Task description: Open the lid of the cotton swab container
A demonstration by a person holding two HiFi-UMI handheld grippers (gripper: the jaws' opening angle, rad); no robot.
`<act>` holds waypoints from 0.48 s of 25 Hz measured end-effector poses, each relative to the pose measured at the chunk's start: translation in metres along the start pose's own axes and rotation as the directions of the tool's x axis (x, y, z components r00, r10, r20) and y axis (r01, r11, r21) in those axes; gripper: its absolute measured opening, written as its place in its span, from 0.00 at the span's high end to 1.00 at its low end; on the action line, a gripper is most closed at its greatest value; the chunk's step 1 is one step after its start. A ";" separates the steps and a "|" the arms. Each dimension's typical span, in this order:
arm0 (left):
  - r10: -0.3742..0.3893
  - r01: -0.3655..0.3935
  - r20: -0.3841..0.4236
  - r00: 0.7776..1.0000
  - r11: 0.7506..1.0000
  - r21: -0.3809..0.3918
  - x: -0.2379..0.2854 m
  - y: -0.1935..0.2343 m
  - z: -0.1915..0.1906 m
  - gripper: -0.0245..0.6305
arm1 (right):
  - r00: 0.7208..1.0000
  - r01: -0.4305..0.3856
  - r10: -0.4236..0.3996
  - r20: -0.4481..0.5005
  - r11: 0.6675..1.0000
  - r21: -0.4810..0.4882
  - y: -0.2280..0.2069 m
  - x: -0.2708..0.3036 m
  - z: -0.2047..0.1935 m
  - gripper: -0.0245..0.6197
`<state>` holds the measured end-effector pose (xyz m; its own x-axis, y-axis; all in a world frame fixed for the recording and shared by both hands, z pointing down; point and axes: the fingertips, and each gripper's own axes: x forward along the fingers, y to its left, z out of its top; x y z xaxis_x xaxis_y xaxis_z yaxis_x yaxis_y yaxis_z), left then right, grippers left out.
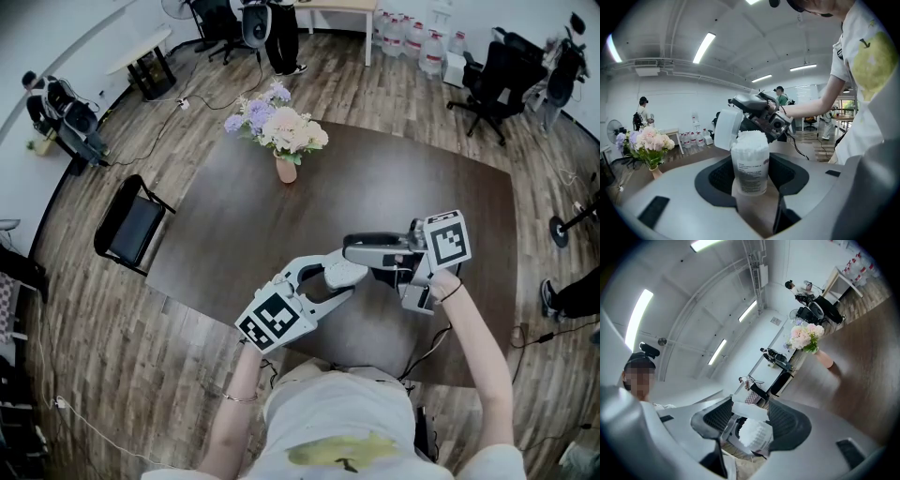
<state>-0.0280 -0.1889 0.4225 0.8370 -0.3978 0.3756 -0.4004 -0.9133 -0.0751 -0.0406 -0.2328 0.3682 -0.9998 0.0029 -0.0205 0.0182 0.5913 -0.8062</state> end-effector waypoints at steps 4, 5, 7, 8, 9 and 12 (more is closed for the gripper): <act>0.032 -0.030 0.027 0.999 0.998 -0.063 -0.007 0.007 -0.003 0.63 | 0.997 0.062 -0.060 0.039 0.996 -0.060 -0.004 -0.010 0.007 0.57; 0.043 -0.040 0.038 0.998 0.996 -0.082 -0.009 0.009 -0.002 0.63 | 0.996 0.071 -0.068 0.051 0.995 -0.070 -0.004 -0.012 0.007 0.57; 0.072 -0.067 0.046 0.996 0.992 -0.109 -0.012 0.015 -0.003 0.63 | 0.994 0.086 -0.080 0.073 0.993 -0.077 -0.005 -0.015 0.008 0.57; 0.088 -0.082 0.045 0.995 0.990 -0.118 -0.013 0.018 -0.004 0.63 | 0.993 0.095 -0.089 0.082 0.992 -0.084 -0.005 -0.017 0.008 0.58; 0.104 -0.098 0.042 0.994 0.987 -0.127 -0.015 0.021 -0.005 0.63 | 0.991 0.109 -0.101 0.088 0.989 -0.097 -0.005 -0.018 0.008 0.59; 0.157 -0.149 0.039 0.987 0.976 -0.157 -0.019 0.030 -0.007 0.63 | 0.982 0.172 -0.156 0.105 0.971 -0.164 -0.006 -0.022 0.007 0.65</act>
<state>-0.0591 -0.2082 0.4196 0.7776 -0.5396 0.3226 -0.5743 -0.8185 0.0154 -0.0190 -0.2425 0.3695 -0.9837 -0.1745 0.0436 -0.1559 0.7070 -0.6898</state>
